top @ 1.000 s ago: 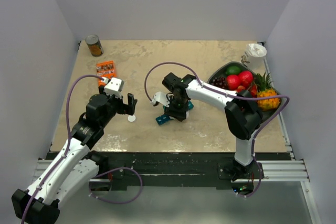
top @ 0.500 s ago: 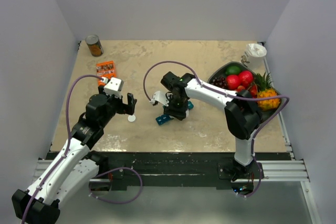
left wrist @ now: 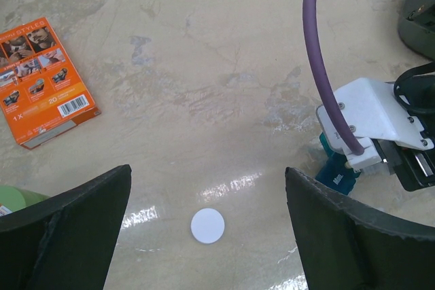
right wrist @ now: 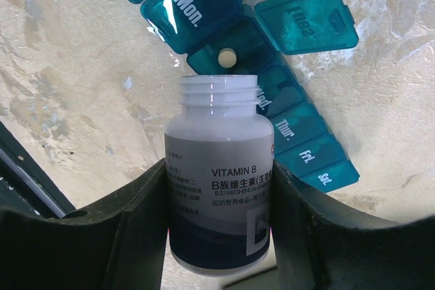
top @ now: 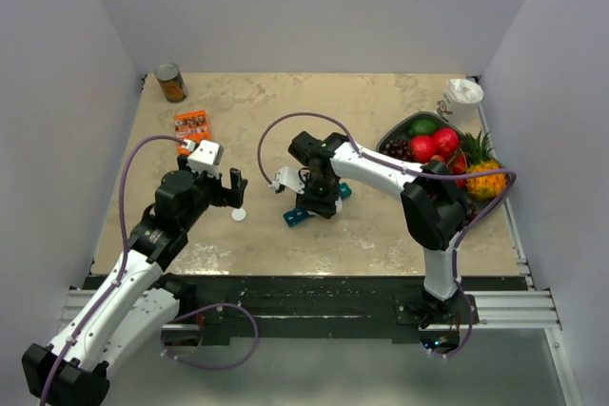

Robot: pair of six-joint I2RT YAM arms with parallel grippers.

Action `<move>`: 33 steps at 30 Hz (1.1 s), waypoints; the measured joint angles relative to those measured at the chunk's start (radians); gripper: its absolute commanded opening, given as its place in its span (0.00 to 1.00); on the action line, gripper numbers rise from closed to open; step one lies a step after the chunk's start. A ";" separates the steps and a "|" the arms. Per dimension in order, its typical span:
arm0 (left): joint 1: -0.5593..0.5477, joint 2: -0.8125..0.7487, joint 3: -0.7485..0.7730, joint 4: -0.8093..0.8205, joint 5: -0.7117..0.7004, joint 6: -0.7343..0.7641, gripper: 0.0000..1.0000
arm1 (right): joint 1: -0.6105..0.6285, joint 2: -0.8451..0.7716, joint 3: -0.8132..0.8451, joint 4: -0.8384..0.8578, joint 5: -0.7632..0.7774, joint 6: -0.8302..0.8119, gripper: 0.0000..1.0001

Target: Sort the pills into containers

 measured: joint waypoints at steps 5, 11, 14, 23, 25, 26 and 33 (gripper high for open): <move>0.000 0.000 0.000 0.000 0.000 0.000 0.99 | 0.000 0.000 0.006 -0.006 0.008 0.000 0.00; 0.000 -0.001 0.000 0.000 0.000 0.000 0.99 | 0.003 0.002 0.024 -0.019 0.023 0.000 0.00; 0.000 -0.001 0.000 0.000 0.001 0.000 0.99 | 0.006 0.003 0.029 -0.026 0.025 0.000 0.00; 0.000 -0.001 0.000 0.000 0.002 0.000 0.99 | 0.010 0.035 0.039 -0.039 0.029 0.000 0.00; 0.000 -0.001 0.000 0.000 0.002 0.000 0.99 | 0.011 0.035 0.040 -0.043 0.030 0.000 0.00; 0.000 -0.001 0.000 0.000 0.002 0.000 0.99 | 0.011 0.035 0.041 -0.043 0.030 0.000 0.00; 0.000 -0.003 0.000 0.000 0.003 0.000 0.99 | 0.013 0.035 0.047 -0.051 0.040 0.000 0.00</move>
